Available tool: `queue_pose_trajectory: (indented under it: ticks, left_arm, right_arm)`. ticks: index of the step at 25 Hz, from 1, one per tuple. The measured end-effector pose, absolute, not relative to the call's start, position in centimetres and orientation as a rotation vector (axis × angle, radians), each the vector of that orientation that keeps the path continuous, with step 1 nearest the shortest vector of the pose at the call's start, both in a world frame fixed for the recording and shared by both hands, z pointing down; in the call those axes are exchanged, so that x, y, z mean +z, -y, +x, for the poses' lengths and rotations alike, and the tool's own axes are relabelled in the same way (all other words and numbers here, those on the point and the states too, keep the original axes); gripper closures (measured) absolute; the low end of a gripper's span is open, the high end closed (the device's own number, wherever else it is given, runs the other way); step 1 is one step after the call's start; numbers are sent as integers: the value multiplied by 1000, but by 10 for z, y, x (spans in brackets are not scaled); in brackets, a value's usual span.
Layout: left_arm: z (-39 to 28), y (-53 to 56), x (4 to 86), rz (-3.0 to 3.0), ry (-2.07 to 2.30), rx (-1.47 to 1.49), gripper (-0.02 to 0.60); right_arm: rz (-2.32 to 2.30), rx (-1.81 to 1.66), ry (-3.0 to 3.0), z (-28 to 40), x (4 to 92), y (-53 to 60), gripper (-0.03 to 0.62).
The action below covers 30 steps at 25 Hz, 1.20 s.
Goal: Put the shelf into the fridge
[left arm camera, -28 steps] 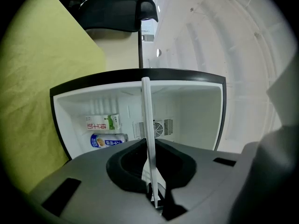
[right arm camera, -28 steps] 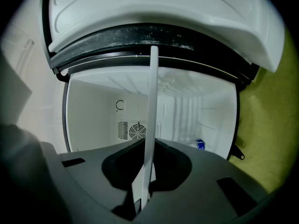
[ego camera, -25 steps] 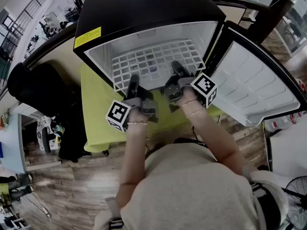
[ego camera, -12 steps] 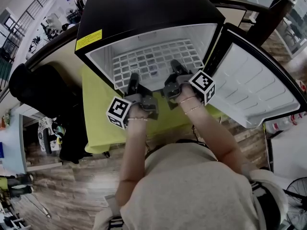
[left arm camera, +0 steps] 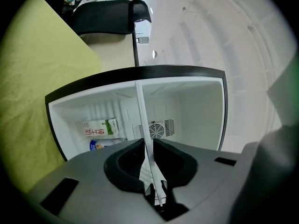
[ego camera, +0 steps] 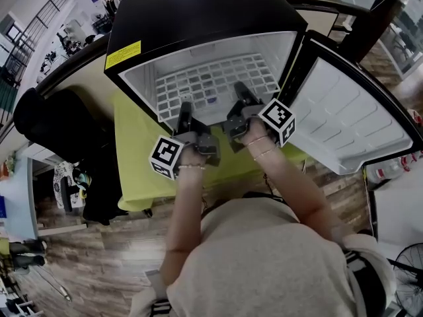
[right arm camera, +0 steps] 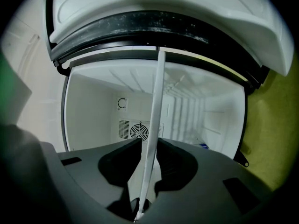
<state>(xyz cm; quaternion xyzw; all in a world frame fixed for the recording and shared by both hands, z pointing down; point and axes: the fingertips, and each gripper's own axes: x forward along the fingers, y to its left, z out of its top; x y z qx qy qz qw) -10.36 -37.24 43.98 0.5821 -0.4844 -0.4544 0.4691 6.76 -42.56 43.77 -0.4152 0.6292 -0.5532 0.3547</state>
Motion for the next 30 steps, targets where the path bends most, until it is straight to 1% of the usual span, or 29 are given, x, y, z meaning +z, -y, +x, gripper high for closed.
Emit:
queue_pose_trajectory:
  ticks: [1,3,9,11,14,20,21,30]
  left_arm:
    - [-102,371,440,1429,1181,-1115,525]
    - [-99,368,439,1430,1170,-1113,523]
    - [-94,358,441,1426,1157,-1096,518]
    - [-92,355,441,1425,1152,-1094,518]
    - [-86,351,440,1418,1134,-1097,518]
    - [-87,354,440,1421,1136,-1083,526]
    - [-87,355,440,1422,1136,-1080,539]
    - [-87,356,441,1418,1117,-1074,546]
  right_arm:
    - [-1064,-1425,-1630,67,437,423,495]
    - [-1050,-1425,-1633,66,437,419,482]
    - [-1046,-1408,-1692,60,433,403,483]
    - [-1050,-1409,-1695,60,434,400,494]
    - [-1079,-1415,-1670,64,437,396,533]
    - [-1092,-1425,-1652,65,440,394,559]
    - [-1090,-1429,-1652,64,440,394,560]
    - [-1045,-1465,-1607,65,442,395,569]
